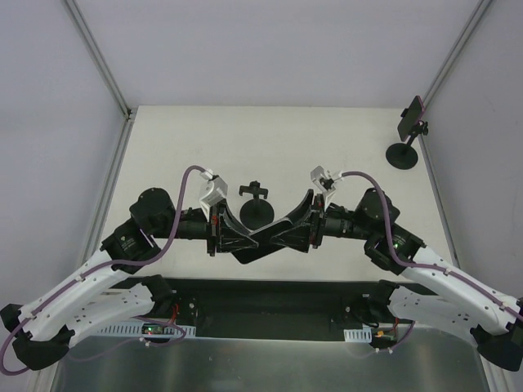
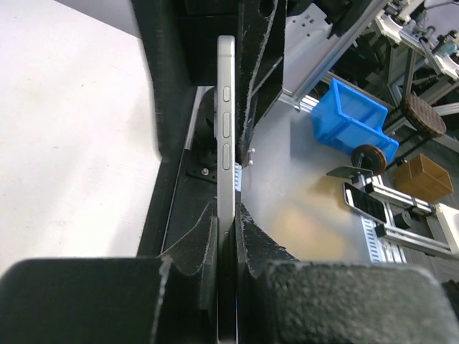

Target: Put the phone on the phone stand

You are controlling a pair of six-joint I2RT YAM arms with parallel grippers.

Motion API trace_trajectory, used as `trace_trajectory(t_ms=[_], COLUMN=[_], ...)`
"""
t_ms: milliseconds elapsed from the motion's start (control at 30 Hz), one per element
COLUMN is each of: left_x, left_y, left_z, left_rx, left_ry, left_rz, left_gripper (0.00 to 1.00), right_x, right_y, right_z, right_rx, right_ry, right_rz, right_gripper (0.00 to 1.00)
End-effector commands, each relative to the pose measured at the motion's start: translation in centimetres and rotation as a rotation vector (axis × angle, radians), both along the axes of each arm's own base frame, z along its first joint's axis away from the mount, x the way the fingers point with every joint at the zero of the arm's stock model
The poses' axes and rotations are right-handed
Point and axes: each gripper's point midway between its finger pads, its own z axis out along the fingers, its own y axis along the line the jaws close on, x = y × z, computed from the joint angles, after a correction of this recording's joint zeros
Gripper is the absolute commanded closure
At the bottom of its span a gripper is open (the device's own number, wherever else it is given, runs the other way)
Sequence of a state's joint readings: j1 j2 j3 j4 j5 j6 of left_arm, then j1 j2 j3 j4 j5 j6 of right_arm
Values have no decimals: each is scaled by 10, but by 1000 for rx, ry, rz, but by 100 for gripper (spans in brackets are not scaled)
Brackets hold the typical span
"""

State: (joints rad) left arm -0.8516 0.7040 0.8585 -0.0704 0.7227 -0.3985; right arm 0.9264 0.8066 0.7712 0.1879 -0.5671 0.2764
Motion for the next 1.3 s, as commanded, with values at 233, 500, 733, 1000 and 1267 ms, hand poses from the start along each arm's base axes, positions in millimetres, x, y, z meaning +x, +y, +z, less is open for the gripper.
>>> trace_trajectory(t_ms=[233,500,733,1000,1267], left_x=[-7,27,92,151,186], left_y=[6,14,65,62,38], left_z=[45,44,10,-39,-67], left_rx=[-174,-61,195,528,630], left_ry=[-114,-35,-34,-126,-72], left_rz=[2,229,699,837,900], left_gripper=[100,25,24,35,51], right_x=[-11,2,35,42,41], right_y=[-7,-9,-43,-68,-77], right_z=[48,49,-7,-30,-34], right_rx=[190,159,-210,-332,-341], right_ry=[-42,-107,-195,-216,-228], right_rz=[49,-20,-249,-330,-358], right_gripper=[90,99,99,99,99])
